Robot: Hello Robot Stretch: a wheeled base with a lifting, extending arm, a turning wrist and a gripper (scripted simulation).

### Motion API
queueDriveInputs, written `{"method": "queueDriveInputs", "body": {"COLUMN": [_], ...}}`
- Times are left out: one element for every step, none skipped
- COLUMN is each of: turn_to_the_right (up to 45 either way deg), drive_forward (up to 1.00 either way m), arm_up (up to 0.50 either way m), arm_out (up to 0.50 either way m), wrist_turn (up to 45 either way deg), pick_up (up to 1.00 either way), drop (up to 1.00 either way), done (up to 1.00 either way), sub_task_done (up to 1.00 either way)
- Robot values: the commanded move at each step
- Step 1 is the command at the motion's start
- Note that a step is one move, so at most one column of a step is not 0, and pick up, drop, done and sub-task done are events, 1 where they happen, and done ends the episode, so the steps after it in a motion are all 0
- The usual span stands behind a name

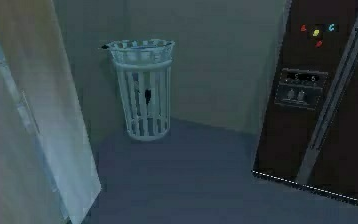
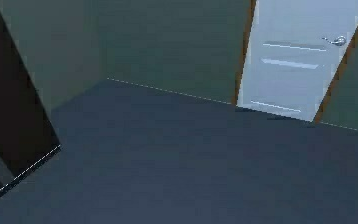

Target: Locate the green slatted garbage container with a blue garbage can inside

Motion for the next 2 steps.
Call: {"method": "queueDriveInputs", "body": {"turn_to_the_right": [0.0, -3.0], "drive_forward": [1.0, 0.0], "arm_up": [0.0, 0.0], "arm_out": [0.0, 0.0], "wrist_turn": [0.0, 0.0], "pick_up": [0.0, 0.0], "drop": [0.0, 0.0], "done": [0.0, 0.0], "sub_task_done": [0.0, 0.0]}}
